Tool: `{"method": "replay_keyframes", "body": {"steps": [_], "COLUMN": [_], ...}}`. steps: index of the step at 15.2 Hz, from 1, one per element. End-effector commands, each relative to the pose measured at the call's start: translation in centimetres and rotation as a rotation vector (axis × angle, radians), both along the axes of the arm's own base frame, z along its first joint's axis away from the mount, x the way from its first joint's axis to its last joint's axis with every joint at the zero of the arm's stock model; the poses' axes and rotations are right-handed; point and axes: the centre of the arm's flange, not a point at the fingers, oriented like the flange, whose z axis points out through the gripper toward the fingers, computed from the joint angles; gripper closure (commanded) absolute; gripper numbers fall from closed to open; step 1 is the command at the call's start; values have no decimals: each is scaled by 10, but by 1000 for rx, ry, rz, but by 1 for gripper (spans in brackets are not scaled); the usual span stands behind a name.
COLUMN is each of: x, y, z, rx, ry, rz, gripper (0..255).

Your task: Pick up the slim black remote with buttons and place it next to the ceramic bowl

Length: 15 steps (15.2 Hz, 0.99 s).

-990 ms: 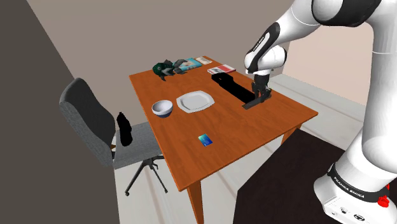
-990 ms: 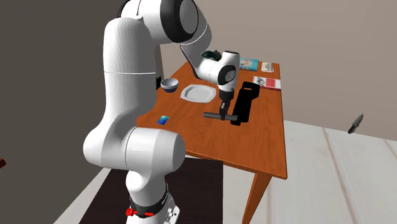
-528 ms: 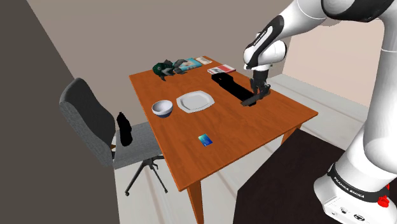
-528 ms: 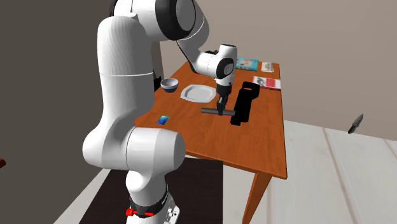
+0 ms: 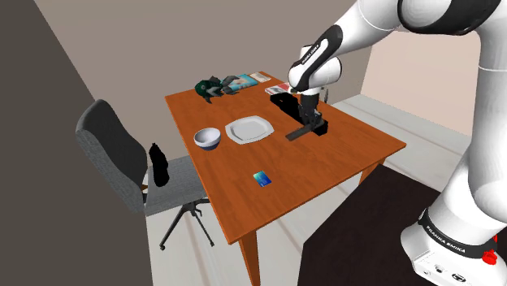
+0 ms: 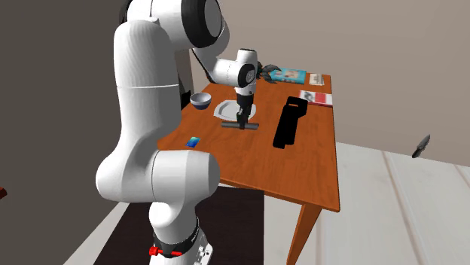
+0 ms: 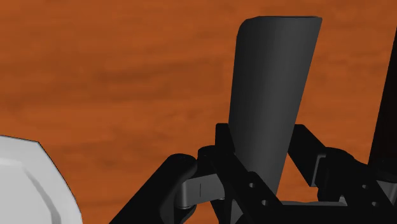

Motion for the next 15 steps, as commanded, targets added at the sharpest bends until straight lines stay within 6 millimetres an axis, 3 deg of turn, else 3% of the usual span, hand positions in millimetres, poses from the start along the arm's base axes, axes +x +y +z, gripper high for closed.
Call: {"method": "replay_keyframes", "body": {"steps": [1,15], "x": [13,99], "y": [24,187], "z": [2,2], "rx": [0,0], "ry": [0,0], "rz": [-2,-2], "gripper": [255,255]}}
